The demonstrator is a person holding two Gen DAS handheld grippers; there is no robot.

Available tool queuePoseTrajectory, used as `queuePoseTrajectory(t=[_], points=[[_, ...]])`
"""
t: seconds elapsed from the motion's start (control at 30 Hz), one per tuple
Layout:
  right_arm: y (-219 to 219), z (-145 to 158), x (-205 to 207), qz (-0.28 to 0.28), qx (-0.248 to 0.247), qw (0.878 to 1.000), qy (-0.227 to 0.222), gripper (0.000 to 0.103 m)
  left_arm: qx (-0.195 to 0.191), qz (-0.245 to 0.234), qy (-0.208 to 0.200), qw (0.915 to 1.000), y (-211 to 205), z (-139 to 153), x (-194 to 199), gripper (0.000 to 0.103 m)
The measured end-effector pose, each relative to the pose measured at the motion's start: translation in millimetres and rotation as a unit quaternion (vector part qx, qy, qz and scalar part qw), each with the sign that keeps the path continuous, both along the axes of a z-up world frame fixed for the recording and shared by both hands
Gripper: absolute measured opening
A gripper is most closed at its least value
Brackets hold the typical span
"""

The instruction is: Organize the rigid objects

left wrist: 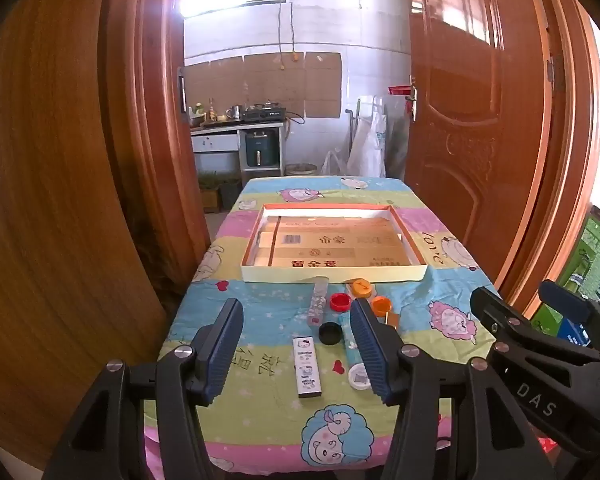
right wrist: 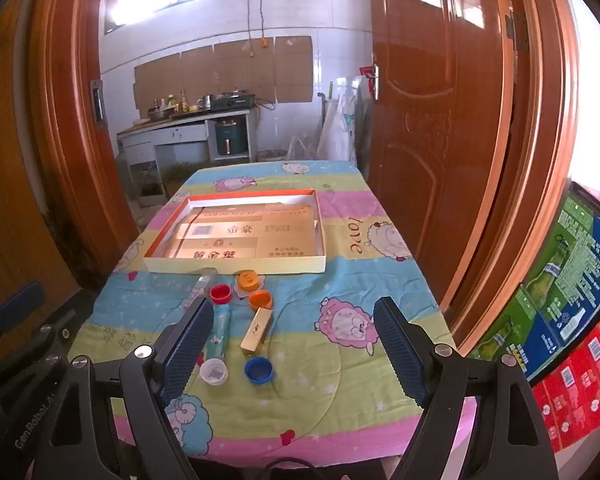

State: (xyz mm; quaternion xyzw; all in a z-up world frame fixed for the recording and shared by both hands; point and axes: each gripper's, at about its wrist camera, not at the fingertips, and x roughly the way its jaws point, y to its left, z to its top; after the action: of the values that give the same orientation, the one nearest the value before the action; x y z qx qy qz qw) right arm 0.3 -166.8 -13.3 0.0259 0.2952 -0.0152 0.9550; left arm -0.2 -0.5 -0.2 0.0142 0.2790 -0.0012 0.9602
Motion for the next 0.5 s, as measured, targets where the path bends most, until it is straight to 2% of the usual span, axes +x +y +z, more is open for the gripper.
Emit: queuePoseTrajectory(t=[0.13,0.17,0.3,0.5], points=[[-0.2,-0.1,-0.1,0.000,0.002,1.000,0.002,0.083,0.007,0.005,0.001,1.0000,-2.4,0.1,-3.3,0.056],[-0.2,-0.1,-0.1,0.000,0.002,1.000,0.002,0.083,-0.004,0.000,0.012,0.9999,-3.7,-2.1,2.2,0.056],[0.0,-0.3,-0.3,0.000,0.001,1.000,0.002,0.083,-0.010,-0.003,0.012,0.9999,-2.2,-3.6,3.7,0.056],[-0.7,0.0,-1.1,0.000,0.001,1.000,0.003,0.083,-0.007,0.000,0.012,0.9999,-6.9,-2.6,2.4,0.056]])
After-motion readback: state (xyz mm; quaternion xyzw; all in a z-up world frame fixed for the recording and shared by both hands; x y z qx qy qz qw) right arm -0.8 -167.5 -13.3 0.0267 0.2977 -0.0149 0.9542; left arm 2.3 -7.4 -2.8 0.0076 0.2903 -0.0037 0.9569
